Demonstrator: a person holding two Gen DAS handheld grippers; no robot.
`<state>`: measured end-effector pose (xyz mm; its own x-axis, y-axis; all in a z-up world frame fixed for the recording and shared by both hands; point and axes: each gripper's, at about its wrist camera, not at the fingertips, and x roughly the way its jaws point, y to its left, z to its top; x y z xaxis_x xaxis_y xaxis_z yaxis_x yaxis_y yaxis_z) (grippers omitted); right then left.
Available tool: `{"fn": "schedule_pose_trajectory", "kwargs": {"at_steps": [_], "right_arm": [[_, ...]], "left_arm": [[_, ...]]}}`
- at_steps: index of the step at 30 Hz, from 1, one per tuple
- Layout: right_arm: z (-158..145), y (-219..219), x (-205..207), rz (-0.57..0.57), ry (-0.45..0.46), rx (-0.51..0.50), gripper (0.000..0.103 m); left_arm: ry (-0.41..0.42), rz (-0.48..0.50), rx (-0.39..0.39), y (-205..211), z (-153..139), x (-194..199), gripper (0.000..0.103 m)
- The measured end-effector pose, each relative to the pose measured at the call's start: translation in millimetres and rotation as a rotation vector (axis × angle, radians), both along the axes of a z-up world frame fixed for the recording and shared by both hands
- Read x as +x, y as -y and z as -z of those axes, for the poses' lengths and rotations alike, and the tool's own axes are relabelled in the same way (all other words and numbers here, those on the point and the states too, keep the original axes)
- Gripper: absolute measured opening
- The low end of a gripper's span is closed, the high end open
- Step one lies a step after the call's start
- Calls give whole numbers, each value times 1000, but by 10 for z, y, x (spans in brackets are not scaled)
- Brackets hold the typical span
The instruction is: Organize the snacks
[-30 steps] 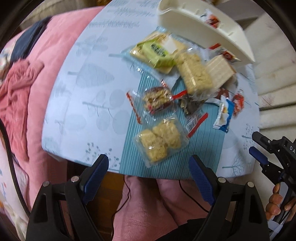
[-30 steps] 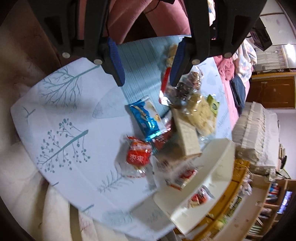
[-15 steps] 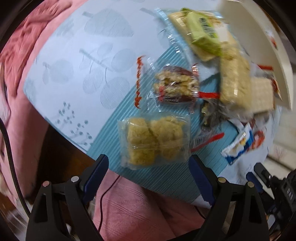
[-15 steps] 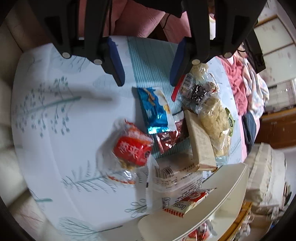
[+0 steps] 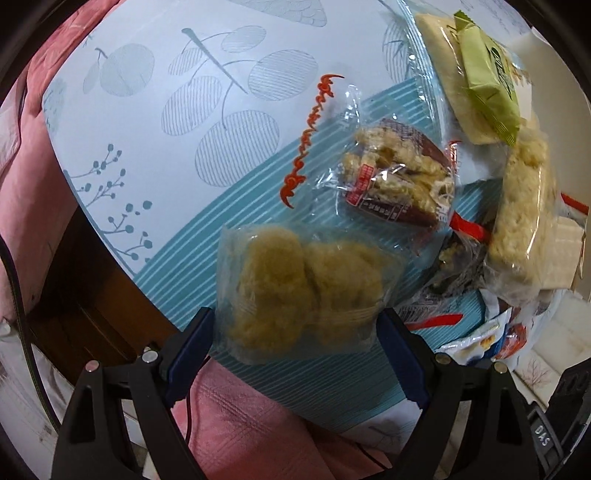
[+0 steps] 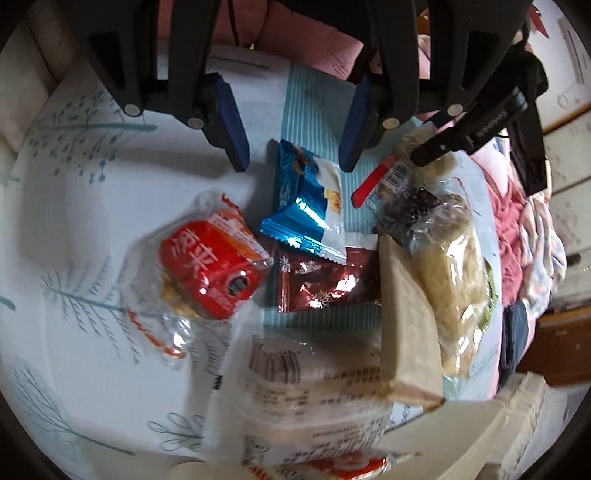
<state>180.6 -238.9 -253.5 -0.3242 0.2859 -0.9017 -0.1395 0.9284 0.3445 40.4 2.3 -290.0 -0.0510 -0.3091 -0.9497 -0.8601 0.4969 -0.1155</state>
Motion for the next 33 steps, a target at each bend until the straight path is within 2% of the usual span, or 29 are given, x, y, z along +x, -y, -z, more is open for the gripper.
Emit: {"fn": "schedule_pose_trajectory", "kwargs": {"at_steps": [6, 9, 14, 18, 19, 26, 33], "right_arm": [[75, -206, 18, -93, -2, -20, 51], [84, -317, -3, -135, 6, -39, 51], [71, -421, -10, -170, 37, -68, 50], [51, -480, -55, -181, 70, -105, 39], [48, -476, -49, -179, 73, -107, 39], [23, -359, -110, -155, 92, -75, 28], [-10, -115, -171, -79, 20, -33, 27]], "left_arm": [[19, -37, -12, 10, 19, 10, 72], [33, -42, -14, 19, -4, 14, 68], [43, -48, -20, 47, -47, -13, 66], [37, -30, -10, 78, -143, -65, 66], [38, -23, -5, 86, -246, -99, 66], [52, -6, -15, 187, -489, -91, 66], [103, 79, 30, 211, -976, 76, 66]]}}
